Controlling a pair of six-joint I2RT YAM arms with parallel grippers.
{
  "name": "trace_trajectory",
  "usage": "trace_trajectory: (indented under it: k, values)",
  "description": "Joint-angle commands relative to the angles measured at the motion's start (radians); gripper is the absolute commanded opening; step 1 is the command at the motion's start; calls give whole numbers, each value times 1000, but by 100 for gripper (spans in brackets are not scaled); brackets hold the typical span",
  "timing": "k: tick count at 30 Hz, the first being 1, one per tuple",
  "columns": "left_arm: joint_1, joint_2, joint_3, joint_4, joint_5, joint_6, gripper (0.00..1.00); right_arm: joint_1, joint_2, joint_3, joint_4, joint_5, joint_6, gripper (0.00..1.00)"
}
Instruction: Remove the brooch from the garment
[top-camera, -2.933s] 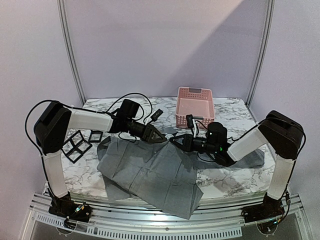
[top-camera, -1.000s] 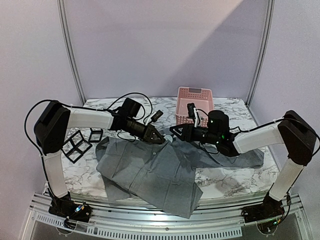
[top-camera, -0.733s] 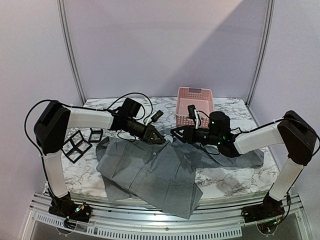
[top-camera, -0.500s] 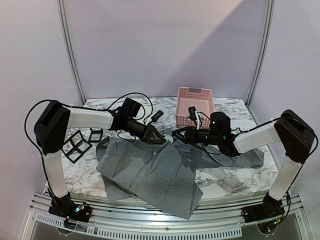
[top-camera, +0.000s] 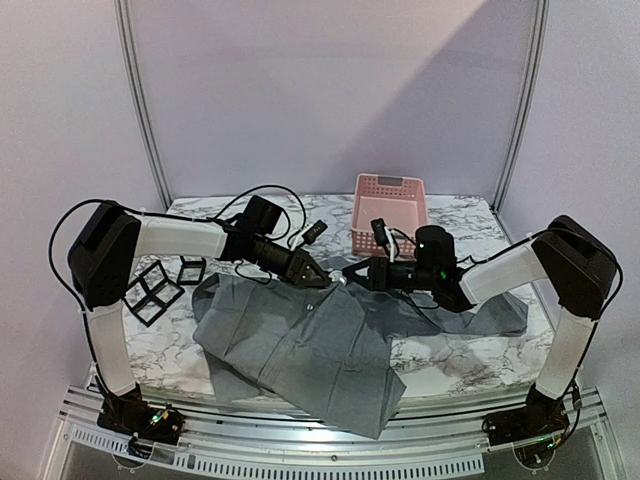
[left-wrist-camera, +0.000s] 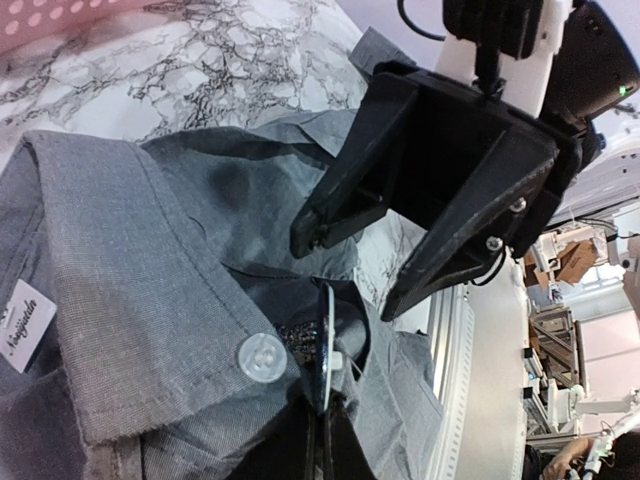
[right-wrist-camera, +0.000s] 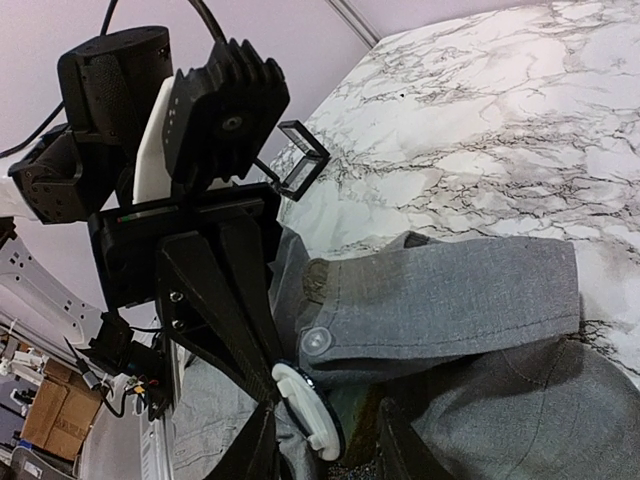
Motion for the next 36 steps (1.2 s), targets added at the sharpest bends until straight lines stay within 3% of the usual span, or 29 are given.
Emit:
trace_trajectory:
  k: [1, 17, 31, 36]
  values:
    - [-12, -14, 11, 16, 23, 7, 0, -7, 39, 34, 4, -44, 5, 31]
    - [-15, -18, 12, 16, 30, 3, 0, -13, 80, 61, 20, -151, 18, 28]
    - [-18, -19, 11, 15, 18, 1, 0, -14, 115, 80, 55, -191, 53, 6]
    - [-18, -21, 16, -3, -9, 5, 26, -14, 88, 58, 22, -149, 25, 0]
